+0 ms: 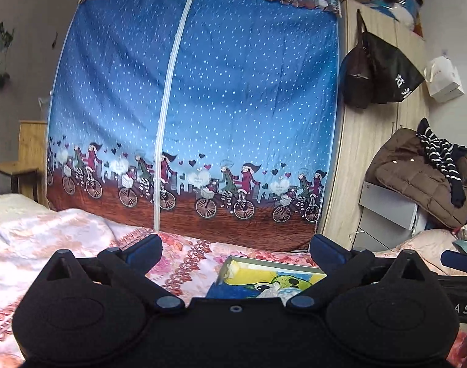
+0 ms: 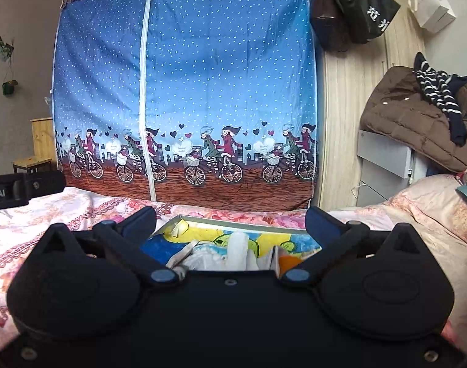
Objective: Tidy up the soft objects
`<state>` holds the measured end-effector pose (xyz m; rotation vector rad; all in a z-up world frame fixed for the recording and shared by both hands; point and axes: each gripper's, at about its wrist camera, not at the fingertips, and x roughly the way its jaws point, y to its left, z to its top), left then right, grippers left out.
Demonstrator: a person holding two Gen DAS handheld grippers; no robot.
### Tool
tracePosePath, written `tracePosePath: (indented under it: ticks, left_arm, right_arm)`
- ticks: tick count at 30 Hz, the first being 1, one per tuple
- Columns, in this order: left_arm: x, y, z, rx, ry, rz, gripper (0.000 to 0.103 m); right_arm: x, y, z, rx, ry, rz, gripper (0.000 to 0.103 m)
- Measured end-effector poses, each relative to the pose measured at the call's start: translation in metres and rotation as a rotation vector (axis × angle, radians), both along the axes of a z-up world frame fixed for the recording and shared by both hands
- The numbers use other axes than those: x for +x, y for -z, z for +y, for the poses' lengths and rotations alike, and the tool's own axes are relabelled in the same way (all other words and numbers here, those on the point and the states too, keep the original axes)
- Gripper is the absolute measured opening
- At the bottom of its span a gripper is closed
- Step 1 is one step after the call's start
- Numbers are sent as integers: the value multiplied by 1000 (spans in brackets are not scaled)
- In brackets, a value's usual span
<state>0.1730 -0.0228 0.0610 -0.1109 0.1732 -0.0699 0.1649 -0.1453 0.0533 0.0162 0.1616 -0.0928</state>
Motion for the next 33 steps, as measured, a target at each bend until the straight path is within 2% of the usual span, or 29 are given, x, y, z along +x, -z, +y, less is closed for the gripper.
tracePosePath:
  ticks: [8,13,20,24,28,33]
  left_arm:
    - [-72,13,14,37,-7,-1,102]
    - [-102,25,25,-10,20,33,102]
    - [-130,34,30,-11,27,57,102]
    - [-143,41,32,-20,46,87,102]
    - [-147,55,41,-61,95,149,102]
    - [-141,65,46,-62,90,193,102]
  right_arm:
    - [-56,17,10,88,107,-34,103]
    - [-78,32,9,96,145,-38,103]
    - [-102,41,11,82,163,10,103]
    - [-116,40,13,111,163,49,103]
    - [-123,44,11,194,150,95,103]
    - [-129,49,15,166,166,124,103]
